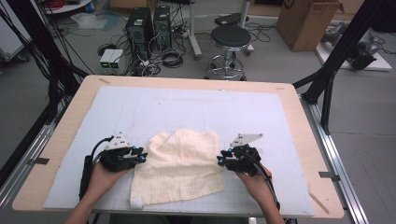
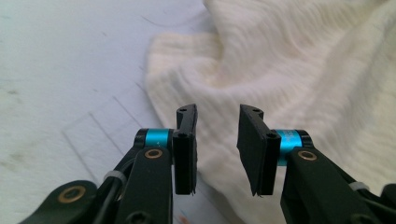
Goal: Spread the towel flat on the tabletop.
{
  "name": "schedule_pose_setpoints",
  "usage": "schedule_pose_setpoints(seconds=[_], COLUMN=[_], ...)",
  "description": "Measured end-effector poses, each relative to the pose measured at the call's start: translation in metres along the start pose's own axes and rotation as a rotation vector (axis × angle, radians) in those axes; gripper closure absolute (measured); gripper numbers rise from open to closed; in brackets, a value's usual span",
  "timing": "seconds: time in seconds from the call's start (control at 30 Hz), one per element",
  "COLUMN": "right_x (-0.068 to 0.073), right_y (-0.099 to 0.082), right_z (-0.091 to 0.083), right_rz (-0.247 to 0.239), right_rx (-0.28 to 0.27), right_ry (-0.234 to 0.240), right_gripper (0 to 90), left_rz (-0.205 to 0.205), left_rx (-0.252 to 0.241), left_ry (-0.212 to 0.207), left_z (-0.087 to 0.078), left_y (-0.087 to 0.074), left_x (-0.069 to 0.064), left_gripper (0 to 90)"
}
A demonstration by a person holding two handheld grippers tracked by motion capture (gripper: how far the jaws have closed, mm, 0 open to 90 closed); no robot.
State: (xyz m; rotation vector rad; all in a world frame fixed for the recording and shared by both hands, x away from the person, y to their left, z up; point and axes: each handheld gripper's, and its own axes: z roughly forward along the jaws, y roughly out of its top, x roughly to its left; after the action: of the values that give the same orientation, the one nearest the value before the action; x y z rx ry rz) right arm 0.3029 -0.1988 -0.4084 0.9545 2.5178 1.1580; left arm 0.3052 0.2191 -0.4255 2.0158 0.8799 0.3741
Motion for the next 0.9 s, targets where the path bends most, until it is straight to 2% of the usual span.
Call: schedule_pose_setpoints(seconds=[0.13,0.2,0.3,0.4,0.5,0.6,0.7,0.77,0.8,0.87,0.9], right_x=[-0.014,-0.022,-0.033,-0.044,-0.052,-0.057,-0.058,-0.057,-0.057,-0.058,-0.057], right_y=[0.02,0.027,0.032,0.032,0.03,0.028,0.026,0.026,0.027,0.027,0.028], right_z=[0.005,0.012,0.029,0.047,0.058,0.066,0.071,0.072,0.072,0.073,0.072], right_rz=[-0.005,0.011,0.029,0.056,0.084,0.101,0.099,0.081,0.076,0.076,0.066], right_rx=[-0.049,-0.065,-0.056,-0.033,-0.02,0.003,0.016,0.027,0.026,0.028,0.033], right_ry=[-0.035,-0.041,-0.05,-0.054,-0.062,-0.058,-0.055,-0.072,-0.064,-0.043,-0.046], right_gripper=[63.8,62.6,61.5,61.1,60.7,60.9,66.2,73.2,78.5,85.5,86.3], left_rz=[-0.031,-0.023,-0.033,-0.036,-0.058,-0.048,-0.039,-0.036,-0.036,-0.036,-0.027], left_rx=[-0.018,-0.003,-0.007,0.033,0.059,0.082,0.113,0.106,0.105,0.102,0.102], left_ry=[0.038,0.053,0.067,0.068,0.043,0.025,0.032,0.04,0.038,0.042,0.052], left_z=[0.01,0.017,0.032,0.048,0.062,0.071,0.079,0.079,0.079,0.08,0.08], left_y=[0.014,0.023,0.035,0.041,0.042,0.041,0.038,0.038,0.038,0.038,0.039], left_x=[0.011,0.015,0.022,0.028,0.032,0.031,0.028,0.028,0.028,0.027,0.027], left_gripper=[69.1,69.8,69.8,69.7,69.0,68.0,71.0,76.6,81.6,85.0,86.1])
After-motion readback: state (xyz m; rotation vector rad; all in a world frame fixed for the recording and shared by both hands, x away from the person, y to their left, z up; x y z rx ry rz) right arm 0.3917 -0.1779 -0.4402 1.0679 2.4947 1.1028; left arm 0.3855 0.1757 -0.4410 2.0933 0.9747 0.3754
